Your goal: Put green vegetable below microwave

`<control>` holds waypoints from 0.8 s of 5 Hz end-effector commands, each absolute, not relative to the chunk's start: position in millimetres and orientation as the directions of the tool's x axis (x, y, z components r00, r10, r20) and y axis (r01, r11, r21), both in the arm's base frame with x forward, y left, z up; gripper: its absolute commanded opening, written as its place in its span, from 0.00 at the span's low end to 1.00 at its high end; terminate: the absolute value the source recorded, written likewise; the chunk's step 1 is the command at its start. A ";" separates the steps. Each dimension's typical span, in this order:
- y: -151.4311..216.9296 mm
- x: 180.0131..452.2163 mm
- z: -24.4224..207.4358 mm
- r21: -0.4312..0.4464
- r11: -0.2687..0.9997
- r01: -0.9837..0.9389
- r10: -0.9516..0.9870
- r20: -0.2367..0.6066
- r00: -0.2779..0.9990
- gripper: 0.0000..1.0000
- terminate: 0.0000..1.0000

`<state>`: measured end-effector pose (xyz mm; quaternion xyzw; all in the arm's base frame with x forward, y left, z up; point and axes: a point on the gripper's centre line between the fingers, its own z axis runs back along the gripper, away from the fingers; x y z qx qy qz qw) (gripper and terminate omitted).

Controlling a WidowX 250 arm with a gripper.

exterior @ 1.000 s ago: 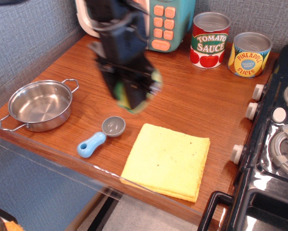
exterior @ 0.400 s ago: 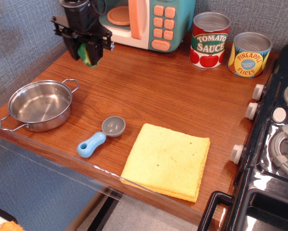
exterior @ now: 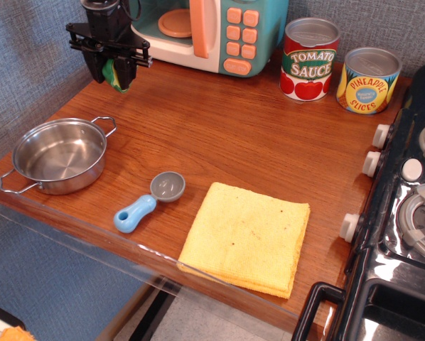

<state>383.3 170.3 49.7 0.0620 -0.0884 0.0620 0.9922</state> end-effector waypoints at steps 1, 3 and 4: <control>173.3 374.0 56.6 0.079 0.994 -0.079 0.064 0.172 0.983 1.00 0.00; 169.9 364.8 85.4 0.054 0.997 -0.049 0.038 0.193 0.980 1.00 0.00; 161.7 346.5 127.9 0.058 0.998 -0.028 0.013 0.254 0.967 1.00 0.00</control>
